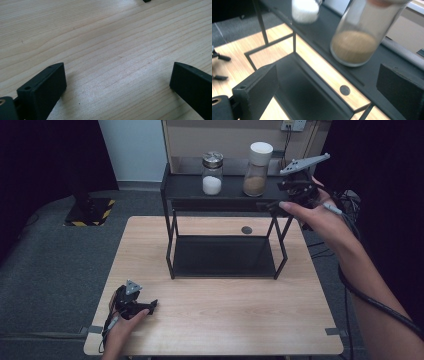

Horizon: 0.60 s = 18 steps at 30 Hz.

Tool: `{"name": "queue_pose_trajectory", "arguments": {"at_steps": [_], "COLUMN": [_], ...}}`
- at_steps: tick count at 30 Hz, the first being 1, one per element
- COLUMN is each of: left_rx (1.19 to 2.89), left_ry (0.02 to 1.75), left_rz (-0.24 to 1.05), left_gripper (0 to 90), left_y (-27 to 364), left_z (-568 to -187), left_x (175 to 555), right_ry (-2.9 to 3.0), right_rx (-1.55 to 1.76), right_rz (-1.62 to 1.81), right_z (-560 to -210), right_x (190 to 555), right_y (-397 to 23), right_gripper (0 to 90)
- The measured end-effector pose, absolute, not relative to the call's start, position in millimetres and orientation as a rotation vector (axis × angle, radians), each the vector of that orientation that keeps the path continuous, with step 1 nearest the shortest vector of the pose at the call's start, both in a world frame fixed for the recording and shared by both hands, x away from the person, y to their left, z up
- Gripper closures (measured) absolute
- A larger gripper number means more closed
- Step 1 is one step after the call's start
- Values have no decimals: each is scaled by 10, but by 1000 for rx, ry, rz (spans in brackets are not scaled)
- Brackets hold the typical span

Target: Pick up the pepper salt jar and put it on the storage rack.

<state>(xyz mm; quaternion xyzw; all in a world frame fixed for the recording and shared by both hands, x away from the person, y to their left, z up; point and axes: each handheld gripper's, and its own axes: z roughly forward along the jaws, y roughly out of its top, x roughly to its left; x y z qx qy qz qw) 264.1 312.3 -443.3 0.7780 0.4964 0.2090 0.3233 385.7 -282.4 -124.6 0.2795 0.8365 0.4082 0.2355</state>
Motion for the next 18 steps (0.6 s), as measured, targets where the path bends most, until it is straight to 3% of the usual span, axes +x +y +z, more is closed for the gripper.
{"name": "queue_pose_trajectory", "arguments": {"at_steps": [18], "left_rx": [2043], "left_ry": [1303], "left_rz": [547], "left_gripper": [0], "left_y": [3119], "left_z": [-4430], "left_x": [2638], "right_ry": [2393], "right_rx": [780], "right_rz": [1080], "right_z": [-1692], "right_x": [3745], "right_y": [-2795], "right_gripper": [47]}}
